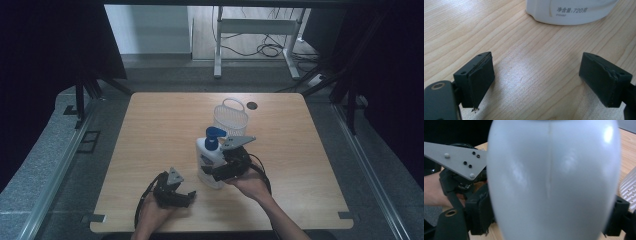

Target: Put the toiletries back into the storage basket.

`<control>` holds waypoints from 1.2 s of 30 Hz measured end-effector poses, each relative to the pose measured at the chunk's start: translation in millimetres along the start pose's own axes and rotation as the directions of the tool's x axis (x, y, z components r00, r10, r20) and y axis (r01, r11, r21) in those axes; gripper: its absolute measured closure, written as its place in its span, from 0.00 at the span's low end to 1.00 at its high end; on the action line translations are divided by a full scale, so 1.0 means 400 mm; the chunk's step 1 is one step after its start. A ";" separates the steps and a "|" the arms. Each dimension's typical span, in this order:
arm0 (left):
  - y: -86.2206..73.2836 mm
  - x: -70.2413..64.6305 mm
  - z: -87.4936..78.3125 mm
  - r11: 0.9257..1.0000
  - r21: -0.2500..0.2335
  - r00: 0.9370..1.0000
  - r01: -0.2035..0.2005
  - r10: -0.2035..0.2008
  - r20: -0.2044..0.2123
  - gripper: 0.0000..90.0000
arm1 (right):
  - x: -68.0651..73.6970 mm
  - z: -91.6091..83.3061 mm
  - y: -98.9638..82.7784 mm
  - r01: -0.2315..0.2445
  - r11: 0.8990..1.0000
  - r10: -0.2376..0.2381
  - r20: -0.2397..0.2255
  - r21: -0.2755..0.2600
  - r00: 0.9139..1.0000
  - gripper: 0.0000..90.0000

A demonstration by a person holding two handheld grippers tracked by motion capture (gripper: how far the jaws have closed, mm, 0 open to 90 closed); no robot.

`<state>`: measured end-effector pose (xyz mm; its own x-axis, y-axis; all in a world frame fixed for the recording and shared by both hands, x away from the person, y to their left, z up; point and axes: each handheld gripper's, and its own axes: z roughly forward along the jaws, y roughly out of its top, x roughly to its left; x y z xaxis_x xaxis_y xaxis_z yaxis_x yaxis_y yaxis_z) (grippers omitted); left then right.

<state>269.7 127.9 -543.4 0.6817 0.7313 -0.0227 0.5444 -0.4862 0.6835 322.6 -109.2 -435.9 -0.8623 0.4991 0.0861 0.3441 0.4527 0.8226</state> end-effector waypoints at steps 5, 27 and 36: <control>0.000 0.000 0.000 1.000 0.000 1.000 0.000 0.000 0.000 0.14 | 0.001 0.013 0.001 0.001 1.000 -0.001 0.013 0.000 1.000 0.25; 0.000 0.001 0.000 1.000 0.000 1.000 -0.003 0.003 0.001 0.13 | 0.001 0.004 0.004 0.053 0.999 -0.053 0.064 -0.003 0.997 0.41; 0.000 0.001 0.000 1.000 0.000 1.000 -0.002 0.002 0.001 0.13 | -0.015 -0.019 0.025 0.050 0.999 -0.050 0.051 -0.010 0.997 0.41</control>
<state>270.0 127.9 -543.4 0.6832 0.7299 -0.0222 0.5433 -0.4878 0.6833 328.5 -113.1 -423.8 -0.8582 0.5131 0.0162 0.2965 0.4697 0.8316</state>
